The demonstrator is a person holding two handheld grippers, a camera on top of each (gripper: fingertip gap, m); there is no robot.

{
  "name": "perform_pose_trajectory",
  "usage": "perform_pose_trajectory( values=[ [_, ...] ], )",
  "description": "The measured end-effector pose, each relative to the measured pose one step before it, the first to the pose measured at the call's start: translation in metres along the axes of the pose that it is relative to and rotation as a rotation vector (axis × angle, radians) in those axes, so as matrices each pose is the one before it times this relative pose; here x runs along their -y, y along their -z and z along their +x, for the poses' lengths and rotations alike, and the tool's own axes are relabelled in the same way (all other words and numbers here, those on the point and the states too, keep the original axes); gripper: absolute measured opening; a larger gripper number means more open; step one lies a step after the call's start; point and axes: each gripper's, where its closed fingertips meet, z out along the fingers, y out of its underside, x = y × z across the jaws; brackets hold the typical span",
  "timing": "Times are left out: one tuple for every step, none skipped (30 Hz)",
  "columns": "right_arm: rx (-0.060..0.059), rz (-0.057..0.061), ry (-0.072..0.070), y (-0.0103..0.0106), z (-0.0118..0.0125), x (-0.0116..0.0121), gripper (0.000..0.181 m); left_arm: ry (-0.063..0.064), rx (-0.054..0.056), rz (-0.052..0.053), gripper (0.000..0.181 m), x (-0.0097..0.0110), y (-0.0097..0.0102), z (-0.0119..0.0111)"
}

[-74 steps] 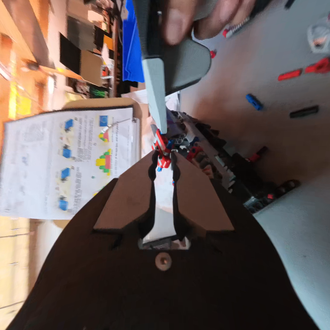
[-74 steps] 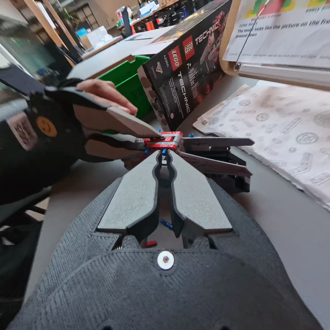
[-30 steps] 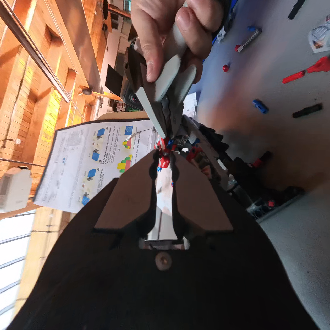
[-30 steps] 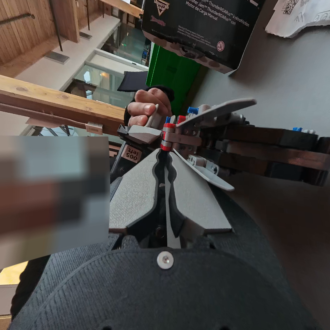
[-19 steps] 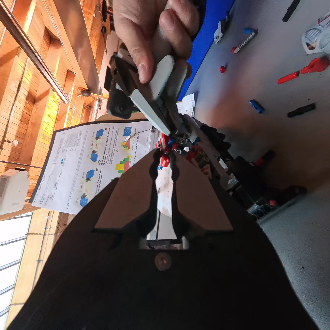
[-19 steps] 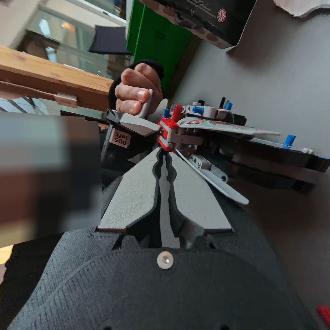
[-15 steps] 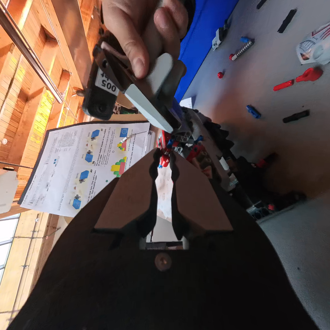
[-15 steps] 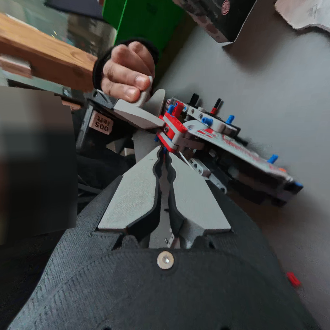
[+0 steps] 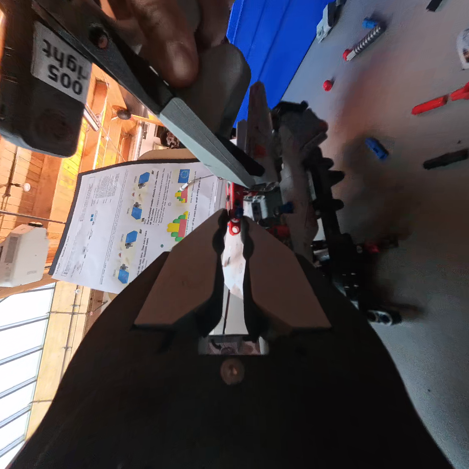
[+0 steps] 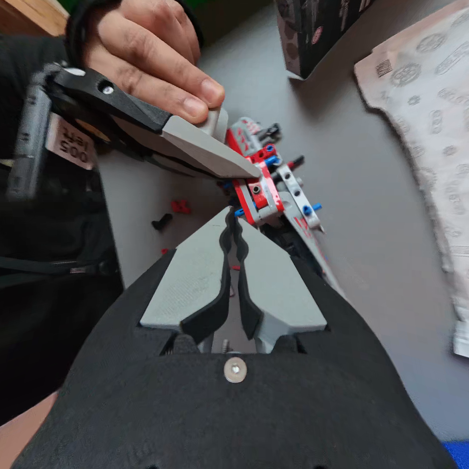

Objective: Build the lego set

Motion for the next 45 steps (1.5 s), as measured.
perform_pose_trajectory(
  values=[
    [0.0828,0.0027,-0.0347,-0.00265,-0.01083,-0.00216,0.000,0.0207,0.0118,-0.0281,0.008,-0.00308,-0.00169,-0.00275],
    [0.0186,-0.0391,-0.0016,-0.00752,-0.00316,-0.00900,0.000,0.0234,0.0114,-0.0561,0.008,-0.00996,-0.00404,-0.00361],
    [-0.0756,-0.0746,0.0359,-0.00704,0.01099,-0.01332,0.000,0.0106,-0.0068,-0.0324,0.008,-0.00943,-0.00351,-0.00106],
    [-0.0388,-0.0157,0.0091,-0.00270,0.00804,-0.00406,0.000,0.0090,-0.0125,0.0102,0.008,-0.00440,-0.00035,0.00009],
    [0.0407,0.0640,-0.0383,0.00301,0.00008,0.00706,0.000,0.0009,-0.0132,0.0239,0.008,-0.00107,0.00232,0.00000],
    [0.0484,0.0668,-0.0458,0.00521,-0.00034,0.00750,0.000,-0.0106,-0.0078,0.0237,0.008,0.00094,0.00311,0.00075],
    [0.0020,0.0384,-0.0188,0.00392,0.00459,0.00278,0.000,-0.0050,0.0036,0.0032,0.008,0.00097,0.00169,-0.00003],
    [-0.0316,0.0243,0.0083,0.00222,0.00699,0.00026,0.000,-0.0084,0.0062,-0.0063,0.009,0.00147,-0.00029,0.00001],
    [-0.0234,0.0199,0.0099,0.00133,0.00401,-0.00016,0.000,-0.0133,0.0047,-0.0005,0.008,0.00205,-0.00092,0.00080],
    [-0.0034,0.0242,0.0004,0.00184,0.00031,0.00127,0.000,-0.0134,0.0068,0.0097,0.008,0.00225,-0.00029,0.00033],
    [0.0117,0.0307,-0.0084,0.00341,-0.00188,0.00314,0.000,-0.0078,0.0046,0.0056,0.008,0.00098,-0.00004,-0.00015],
    [0.0184,0.0367,-0.0141,0.00437,-0.00225,0.00490,0.000,-0.0072,0.0030,0.0083,0.007,0.00097,0.00027,0.00008],
    [0.0224,0.0387,-0.0210,0.00451,-0.00203,0.00587,0.000,-0.0065,0.0041,0.0030,0.008,0.00056,0.00034,0.00002],
    [0.0309,0.0333,-0.0304,0.00364,-0.00232,0.00548,0.008,-0.0053,0.0034,-0.0008,0.008,0.00033,-0.00002,-0.00001],
    [0.0374,0.0309,-0.0362,0.00255,-0.00233,0.00508,0.010,-0.0005,0.0019,-0.0039,0.008,-0.00004,-0.00029,-0.00015],
    [0.0354,0.0306,-0.0413,0.00099,-0.00151,0.00454,0.012,-0.0009,0.0019,-0.0020,0.008,0.00018,-0.00013,-0.00004],
    [0.0366,0.0219,-0.0490,-0.00049,-0.00117,0.00286,0.015,-0.0068,0.0039,0.0033,0.008,0.00081,0.00008,0.00003],
    [0.0391,0.0129,-0.0541,-0.00179,-0.00154,0.00130,0.020,-0.0070,0.0037,0.0038,0.008,0.00111,0.00002,0.00009],
    [0.0311,0.0118,-0.0544,-0.00232,-0.00025,0.00068,0.022,-0.0042,0.0009,0.0040,0.008,0.00149,0.00006,0.00014],
    [0.0209,0.0132,-0.0516,-0.00212,0.00135,0.00098,0.022,-0.0072,0.0017,0.0044,0.008,0.00174,0.00008,0.00029],
    [0.0099,0.0149,-0.0457,-0.00161,0.00290,0.00157,0.022,-0.0072,0.0020,0.0021,0.008,0.00183,-0.00004,0.00030],
    [0.0081,0.0111,-0.0332,-0.00111,0.00237,0.00150,0.020,-0.0044,0.0012,-0.0018,0.007,0.00117,-0.00013,0.00031],
    [0.0080,0.0052,-0.0176,-0.00073,0.00114,0.00096,0.016,0.0004,-0.0006,-0.0104,0.008,-0.00085,-0.00021,-0.00008],
    [-0.0007,0.0050,-0.0085,-0.00047,0.00114,0.00107,0.014,0.0059,0.0003,0.0023,0.008,0.00000,0.00006,-0.00038],
    [-0.0020,0.0066,-0.0083,-0.00062,0.00102,0.00116,0.012,0.0032,0.0000,0.0027,0.007,-0.00045,0.00015,-0.00001],
    [0.0016,0.0093,-0.0149,-0.00098,0.00095,0.00135,0.010,-0.0004,-0.0008,0.0016,0.007,-0.00073,-0.00004,-0.00013],
    [0.0113,0.0099,-0.0250,-0.00113,0.00061,0.00132,0.009,0.0061,-0.0034,0.0013,0.007,-0.00071,0.00003,0.00000],
    [0.0220,0.0058,-0.0327,-0.00089,0.00017,0.00101,0.008,0.0072,-0.0040,0.0028,0.007,-0.00065,0.00010,0.00003],
    [0.0186,0.0001,-0.0312,-0.00064,0.00139,0.00024,0.008,0.0075,-0.0045,0.0002,0.007,-0.00078,0.00005,0.00004],
    [0.0155,-0.0023,-0.0236,-0.00056,0.00152,0.00003,0.003,0.0007,-0.0023,0.0003,0.007,0.00014,0.00013,0.00020],
    [0.0188,-0.0020,-0.0207,-0.00031,0.00039,-0.00001,0.002,-0.0053,0.0020,-0.0018,0.007,0.00012,0.00013,-0.00004],
    [0.0155,-0.0037,-0.0170,-0.00004,0.00012,0.00002,0.002,-0.0004,-0.0021,0.0008,0.007,0.00048,0.00019,0.00018],
    [0.0114,-0.0060,-0.0118,-0.00022,-0.00011,-0.00022,0.001,-0.0019,-0.0010,0.0018,0.007,0.00012,0.00014,0.00011],
    [0.0100,-0.0075,-0.0116,-0.00012,-0.00012,-0.00039,0.001,-0.0030,-0.0001,0.0078,0.007,0.00077,0.00039,0.00015],
    [0.0094,-0.0063,-0.0108,-0.00020,-0.00022,-0.00028,0.002,-0.0041,-0.0014,0.0087,0.007,0.00111,0.00061,0.00036],
    [0.0102,-0.0049,-0.0097,-0.00001,-0.00013,-0.00030,0.002,-0.0045,-0.0019,0.0117,0.006,0.00127,0.00063,0.00036],
    [0.0137,-0.0045,-0.0110,0.00004,-0.00015,-0.00058,0.002,-0.0007,0.0007,0.0100,0.006,0.00100,0.00043,0.00000],
    [0.0162,-0.0015,-0.0160,-0.00009,-0.00025,-0.00039,0.002,-0.0023,0.0006,0.0073,0.006,0.00047,0.00024,0.00014],
    [0.0129,0.0014,-0.0164,-0.00034,-0.00035,0.00008,0.002,0.0012,-0.0016,0.0064,0.006,0.00027,0.00042,0.00007],
    [0.0041,0.0016,-0.0086,-0.00058,-0.00036,0.00011,0.002,0.0033,-0.0017,0.0074,0.006,0.00019,0.00050,0.00009],
    [-0.0041,-0.0035,-0.0008,-0.00070,-0.00012,-0.00011,0.002,0.0035,-0.0022,0.0062,0.006,0.00016,0.00052,0.00019],
    [-0.0106,-0.0143,0.0102,-0.00033,0.00006,-0.00089,0.002,-0.0029,-0.0032,0.0077,0.006,0.00071,0.00071,0.00030],
    [-0.0233,-0.0255,0.0298,-0.00011,0.00013,-0.00154,0.002,-0.0022,-0.0023,0.0032,0.006,0.00064,0.00044,0.00040],
    [-0.0443,-0.0404,0.0534,0.00027,0.00084,-0.00247,0.002,-0.0022,-0.0002,0.0043,0.007,0.00094,0.00039,0.00035],
    [-0.0591,-0.0467,0.0660,0.00087,0.00143,-0.00225,0.001,0.0036,-0.0022,0.0098,0.007,0.00128,-0.00028,0.00049]
  ],
)
